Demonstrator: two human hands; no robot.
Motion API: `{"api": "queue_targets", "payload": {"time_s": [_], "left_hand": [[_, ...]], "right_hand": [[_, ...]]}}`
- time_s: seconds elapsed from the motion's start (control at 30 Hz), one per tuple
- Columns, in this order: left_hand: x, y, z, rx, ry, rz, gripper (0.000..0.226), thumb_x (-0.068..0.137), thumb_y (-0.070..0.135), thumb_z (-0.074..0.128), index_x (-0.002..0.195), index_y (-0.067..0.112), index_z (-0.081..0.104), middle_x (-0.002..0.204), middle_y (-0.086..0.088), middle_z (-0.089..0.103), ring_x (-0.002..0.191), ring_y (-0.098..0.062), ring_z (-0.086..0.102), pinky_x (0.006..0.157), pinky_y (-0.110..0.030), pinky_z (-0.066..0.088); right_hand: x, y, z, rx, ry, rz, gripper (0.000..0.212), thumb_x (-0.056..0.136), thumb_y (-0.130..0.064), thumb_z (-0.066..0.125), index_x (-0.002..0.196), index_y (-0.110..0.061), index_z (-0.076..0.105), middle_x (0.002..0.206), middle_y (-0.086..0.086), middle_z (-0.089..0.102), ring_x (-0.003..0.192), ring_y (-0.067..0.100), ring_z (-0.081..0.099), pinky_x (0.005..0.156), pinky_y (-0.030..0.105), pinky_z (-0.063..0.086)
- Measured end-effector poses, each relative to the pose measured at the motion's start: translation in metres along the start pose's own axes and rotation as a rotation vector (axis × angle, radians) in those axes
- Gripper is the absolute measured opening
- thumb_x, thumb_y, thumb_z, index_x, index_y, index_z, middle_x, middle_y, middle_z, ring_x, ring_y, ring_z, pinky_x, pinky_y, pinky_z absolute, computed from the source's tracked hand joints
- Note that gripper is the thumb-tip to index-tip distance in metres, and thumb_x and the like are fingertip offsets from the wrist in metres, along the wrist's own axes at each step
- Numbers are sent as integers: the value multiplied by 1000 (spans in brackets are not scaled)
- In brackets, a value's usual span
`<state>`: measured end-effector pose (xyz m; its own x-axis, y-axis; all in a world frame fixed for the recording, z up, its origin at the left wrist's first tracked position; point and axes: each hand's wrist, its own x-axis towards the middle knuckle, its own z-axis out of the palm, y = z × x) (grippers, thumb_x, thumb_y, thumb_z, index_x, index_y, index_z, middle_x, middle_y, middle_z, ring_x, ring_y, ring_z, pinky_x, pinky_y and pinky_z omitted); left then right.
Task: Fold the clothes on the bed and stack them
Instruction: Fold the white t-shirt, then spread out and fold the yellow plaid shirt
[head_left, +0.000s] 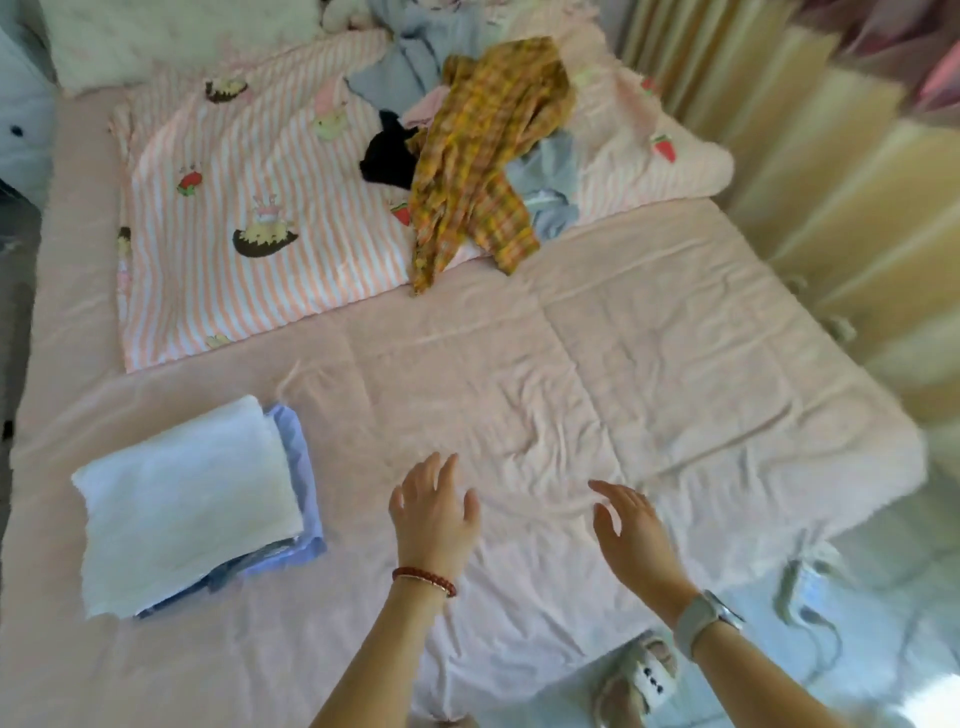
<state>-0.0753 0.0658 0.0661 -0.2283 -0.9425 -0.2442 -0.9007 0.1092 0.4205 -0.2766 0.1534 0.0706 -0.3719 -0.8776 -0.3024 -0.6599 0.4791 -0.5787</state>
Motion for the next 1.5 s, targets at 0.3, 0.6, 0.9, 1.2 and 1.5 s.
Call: {"api": "queue_targets", "payload": {"time_s": [0.3, 0.6, 0.9, 1.2, 1.5], "left_hand": [[-19, 299, 94, -1, -98, 309, 44, 89, 21, 49, 131, 9, 50, 133, -11, 52, 125, -30, 44, 103, -43, 34], [-35, 518, 167, 133, -247, 682, 43, 93, 23, 43, 135, 17, 43, 135, -3, 49, 122, -25, 44, 99, -34, 33], [60, 687, 209, 133, -171, 695, 43, 94, 28, 45, 136, 20, 42, 138, 0, 46, 126, -22, 40, 101, -33, 28], [137, 816, 239, 132, -190, 675, 44, 93, 28, 48, 136, 15, 44, 136, -6, 48, 125, -25, 42, 102, -35, 31], [229, 902, 257, 159, -107, 531, 46, 95, 32, 46, 138, 19, 40, 138, -2, 45, 127, -21, 39, 100, -33, 30]], "right_hand": [[-61, 212, -205, 62, 90, 223, 38, 96, -16, 44, 133, -11, 49, 135, 8, 52, 126, 26, 45, 105, 33, 32], [-89, 346, -318, 210, 299, 478, 37, 96, -15, 42, 133, -9, 48, 131, 9, 54, 123, 24, 47, 99, 29, 33], [25, 451, -456, 154, 370, 414, 39, 96, -19, 43, 134, -11, 46, 133, 10, 53, 125, 25, 46, 105, 33, 33], [119, 526, -580, 130, 346, 411, 38, 96, -21, 42, 133, -12, 47, 130, 11, 53, 123, 27, 47, 102, 42, 37], [260, 581, -660, 63, 178, 255, 40, 96, -21, 42, 135, -12, 45, 133, 10, 51, 124, 28, 45, 102, 39, 37]]}}
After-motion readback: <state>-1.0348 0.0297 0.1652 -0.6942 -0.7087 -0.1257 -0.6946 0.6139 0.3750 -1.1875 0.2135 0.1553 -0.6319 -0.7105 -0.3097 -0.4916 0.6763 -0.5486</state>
